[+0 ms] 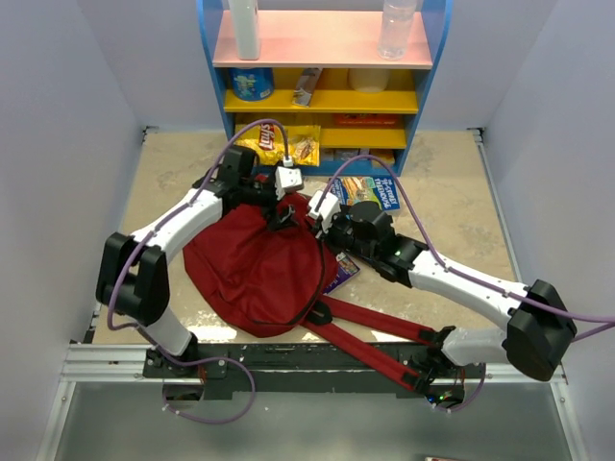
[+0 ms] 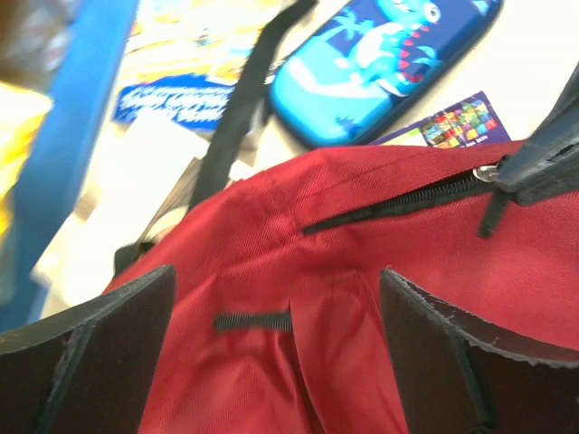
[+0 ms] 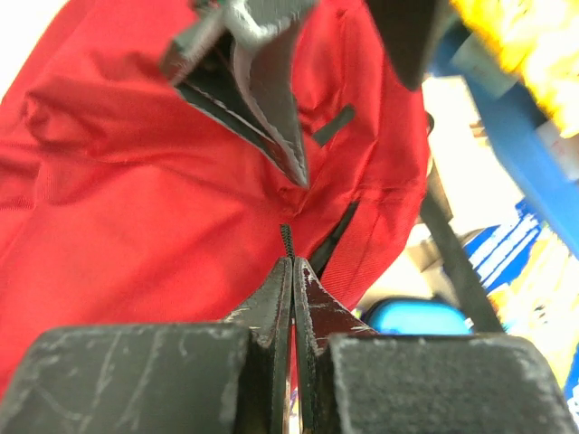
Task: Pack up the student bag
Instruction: Unzip the student bag at the center of the board.
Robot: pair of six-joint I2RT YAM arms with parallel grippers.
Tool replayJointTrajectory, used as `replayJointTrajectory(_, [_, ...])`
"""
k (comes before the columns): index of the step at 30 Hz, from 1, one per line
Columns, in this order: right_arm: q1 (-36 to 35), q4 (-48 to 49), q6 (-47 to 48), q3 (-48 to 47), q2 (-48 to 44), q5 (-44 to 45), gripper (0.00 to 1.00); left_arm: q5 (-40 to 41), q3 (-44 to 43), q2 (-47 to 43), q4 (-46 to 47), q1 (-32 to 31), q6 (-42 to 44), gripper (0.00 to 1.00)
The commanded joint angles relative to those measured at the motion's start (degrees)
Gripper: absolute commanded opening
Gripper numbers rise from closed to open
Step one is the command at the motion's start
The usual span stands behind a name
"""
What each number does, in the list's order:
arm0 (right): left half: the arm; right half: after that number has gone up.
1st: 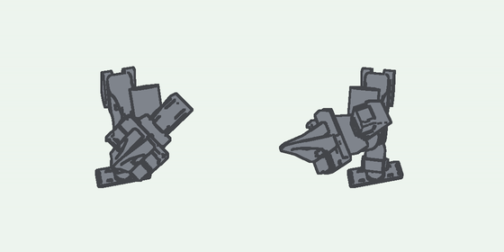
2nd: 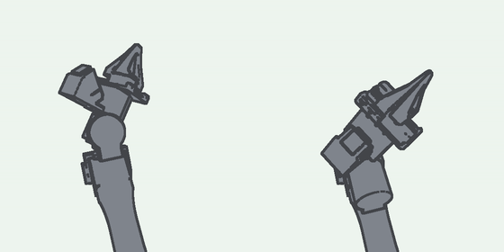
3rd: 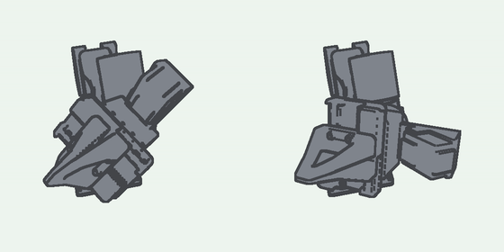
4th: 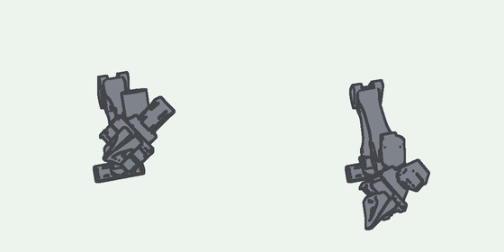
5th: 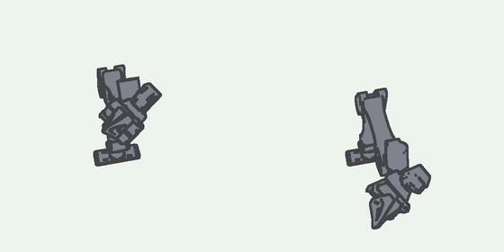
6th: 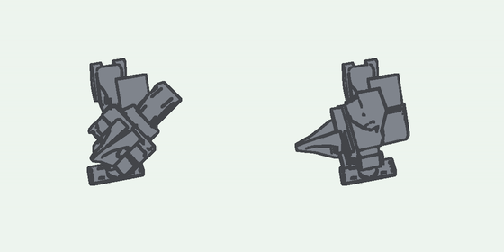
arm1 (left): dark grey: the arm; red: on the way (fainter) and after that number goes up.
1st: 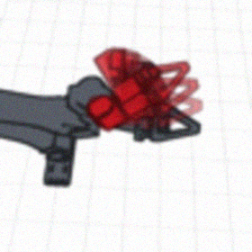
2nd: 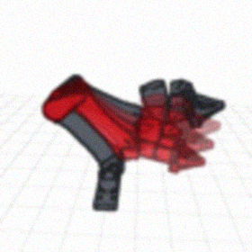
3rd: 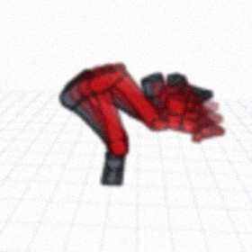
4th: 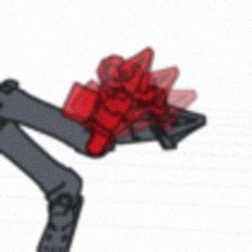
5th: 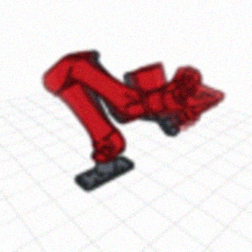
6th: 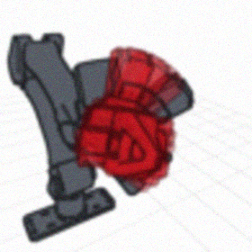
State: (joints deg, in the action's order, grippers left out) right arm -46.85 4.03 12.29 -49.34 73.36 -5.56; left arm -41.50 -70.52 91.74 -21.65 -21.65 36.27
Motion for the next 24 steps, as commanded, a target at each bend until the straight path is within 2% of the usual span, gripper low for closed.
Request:
replayJointTrajectory(1, [-0.08, 3.44, -2.54, 1.70, -2.26, -2.08, 0.00, -12.96, -2.86, 5.02, 4.43, -0.41, 9.14, 1.00])
replayJointTrajectory(2, [-0.08, 4.05, -2.71, 2.05, -2.52, -2.08, 0.00, -14.65, -3.65, 5.89, 0.86, -0.50, 16.48, 1.00])
replayJointTrajectory(5, [-0.08, 5.01, -3.33, 2.32, -2.79, -2.87, 0.00, -18.00, -8.22, 9.76, -9.07, -0.76, 30.38, 1.00])
replayJointTrajectory(8, [-0.08, 5.28, -3.51, 2.06, -2.70, -3.49, 0.00, -20.46, -13.93, 13.63, -16.90, -0.85, 37.96, 1.00])
replayJointTrajectory(13, [-0.08, 5.55, -3.33, 1.44, -2.26, -4.72, 0.00, -21.96, -18.07, 16.88, -17.28, -1.90, 39.66, 1.00])
replayJointTrajectory(14, [-0.08, 5.55, -3.42, 1.27, -2.17, -4.98, 0.00, -22.05, -18.59, 17.41, -18.77, -2.78, 42.10, 1.00])
replayJointTrajectory(19, [-0.08, 5.37, -3.59, 0.83, -2.43, -5.60, 0.00, -19.68, -26.23, 24.08, -36.05, -5.68, 54.07, 0.98])
replayJointTrajectory(22, [-0.08, 5.20, -3.51, 0.74, -2.96, -5.43, 0.00, -19.24, -31.07, 27.69, -41.96, -6.13, 57.24, 0.88])
replayJointTrajectory(24, [-0.08, 4.67, -3.33, 0.48, -3.14, -5.33, 0.00, -18.80, -32.57, 28.75, -43.12, -6.21, 57.86, 0.74])
